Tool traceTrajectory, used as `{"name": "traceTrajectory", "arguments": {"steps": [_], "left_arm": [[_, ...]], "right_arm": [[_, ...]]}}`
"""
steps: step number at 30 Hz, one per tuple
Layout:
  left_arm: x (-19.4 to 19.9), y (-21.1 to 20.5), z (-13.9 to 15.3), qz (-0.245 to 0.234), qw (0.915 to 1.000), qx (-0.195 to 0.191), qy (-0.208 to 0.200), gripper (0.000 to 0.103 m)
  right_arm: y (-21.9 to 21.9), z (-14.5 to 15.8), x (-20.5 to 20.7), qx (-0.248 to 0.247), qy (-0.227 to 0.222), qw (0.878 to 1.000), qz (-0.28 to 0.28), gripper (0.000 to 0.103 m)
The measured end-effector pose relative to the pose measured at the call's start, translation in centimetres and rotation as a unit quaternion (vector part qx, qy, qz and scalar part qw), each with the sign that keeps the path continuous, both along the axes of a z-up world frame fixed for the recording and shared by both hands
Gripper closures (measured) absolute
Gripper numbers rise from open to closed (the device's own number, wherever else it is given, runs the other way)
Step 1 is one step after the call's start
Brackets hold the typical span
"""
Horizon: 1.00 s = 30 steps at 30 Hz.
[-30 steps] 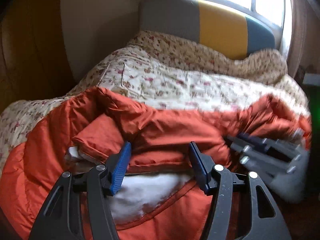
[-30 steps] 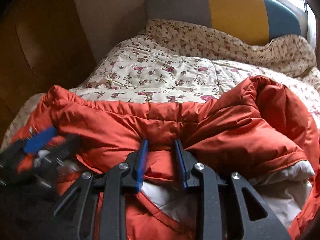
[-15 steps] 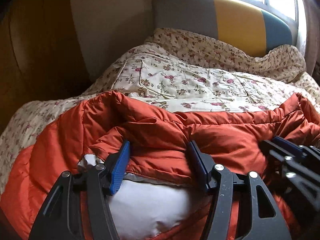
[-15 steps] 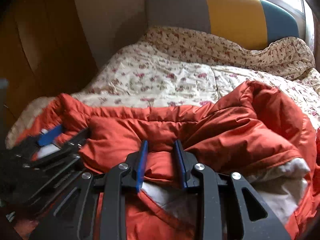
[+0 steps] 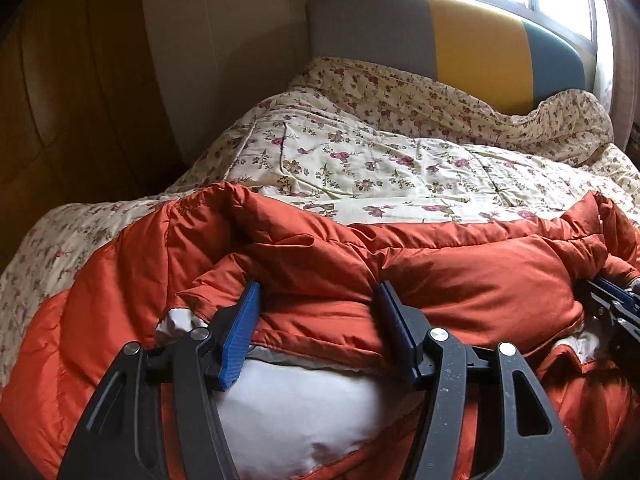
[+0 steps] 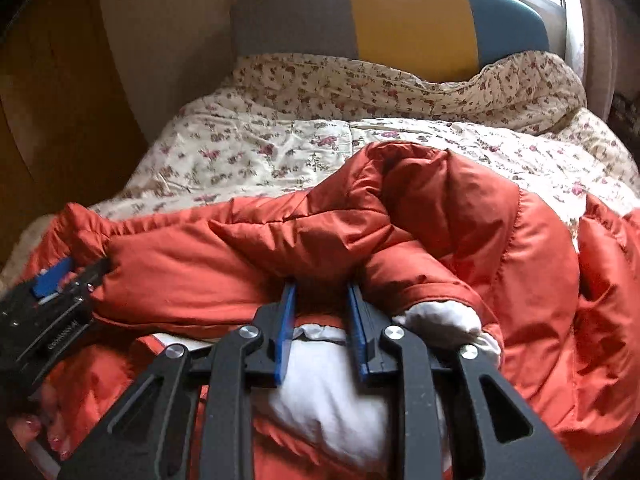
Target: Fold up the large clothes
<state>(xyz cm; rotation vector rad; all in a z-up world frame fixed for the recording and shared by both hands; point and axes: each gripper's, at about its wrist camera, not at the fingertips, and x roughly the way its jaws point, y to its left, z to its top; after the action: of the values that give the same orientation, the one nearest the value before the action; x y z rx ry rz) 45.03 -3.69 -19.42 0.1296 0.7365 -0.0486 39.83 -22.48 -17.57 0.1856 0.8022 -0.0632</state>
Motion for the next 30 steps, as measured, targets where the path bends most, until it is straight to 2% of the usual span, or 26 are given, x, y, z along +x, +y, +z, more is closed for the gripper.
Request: {"name": "traceTrajectory", "arguments": {"steps": [6, 9, 11, 12, 13, 14, 16, 19, 23, 26, 28, 30], "left_arm": [[0.0, -0.2, -0.1, 0.001, 1.0000, 0.006, 0.000, 0.044], [-0.1, -0.6, 0.1, 0.004, 0.9997, 0.023, -0.003, 0.043], [-0.5, -1.0, 0.6, 0.003, 0.9991, 0.041, -0.006, 0.035], [-1.1, -1.2, 1.1, 0.000, 0.9985, 0.054, -0.011, 0.031], [-1.8, -1.2, 1.5, -0.001, 0.9980, 0.061, -0.017, 0.017], [-2.5, -1.2, 1.8, -0.001, 0.9977, 0.064, -0.023, 0.003], [-4.1, -1.0, 2.4, -0.004, 0.9978, 0.058, -0.031, 0.003], [-6.4, -0.6, 2.8, -0.005, 0.9978, 0.057, -0.032, 0.003], [-8.5, 1.3, 2.6, 0.015, 0.9987, 0.040, -0.027, 0.003], [-9.0, 3.0, 2.1, 0.052, 0.9984, 0.022, -0.010, 0.003], [-9.0, 4.0, 1.6, 0.079, 0.9967, 0.020, 0.004, 0.003], [-8.7, 5.0, 0.5, 0.104, 0.9938, 0.021, 0.034, 0.003]], "right_arm": [[0.2, -0.3, -0.1, -0.009, -0.001, 1.000, 0.001, 0.080], [0.4, -0.2, -0.1, -0.012, 0.003, 1.000, 0.007, 0.078], [0.0, 0.7, -0.5, -0.011, 0.004, 1.000, 0.022, 0.072], [-0.1, 1.5, -1.2, -0.007, -0.003, 0.999, 0.035, 0.056], [-0.3, 2.4, -2.0, -0.005, -0.015, 0.999, 0.042, 0.038], [-0.5, 3.6, -3.5, -0.017, -0.035, 0.999, 0.034, 0.034], [-1.4, 5.2, -5.8, -0.028, -0.061, 0.997, 0.030, 0.035], [-3.8, 6.0, -8.0, -0.020, -0.061, 0.998, 0.012, 0.035], [-10.4, 6.0, -11.3, 0.007, -0.058, 0.996, -0.064, 0.035], [-16.5, 5.3, -13.5, 0.036, -0.050, 0.987, -0.145, 0.036], [-21.2, 4.6, -15.2, 0.072, -0.047, 0.974, -0.212, 0.040], [-25.2, 3.9, -16.7, 0.085, -0.046, 0.958, -0.269, 0.046]]}}
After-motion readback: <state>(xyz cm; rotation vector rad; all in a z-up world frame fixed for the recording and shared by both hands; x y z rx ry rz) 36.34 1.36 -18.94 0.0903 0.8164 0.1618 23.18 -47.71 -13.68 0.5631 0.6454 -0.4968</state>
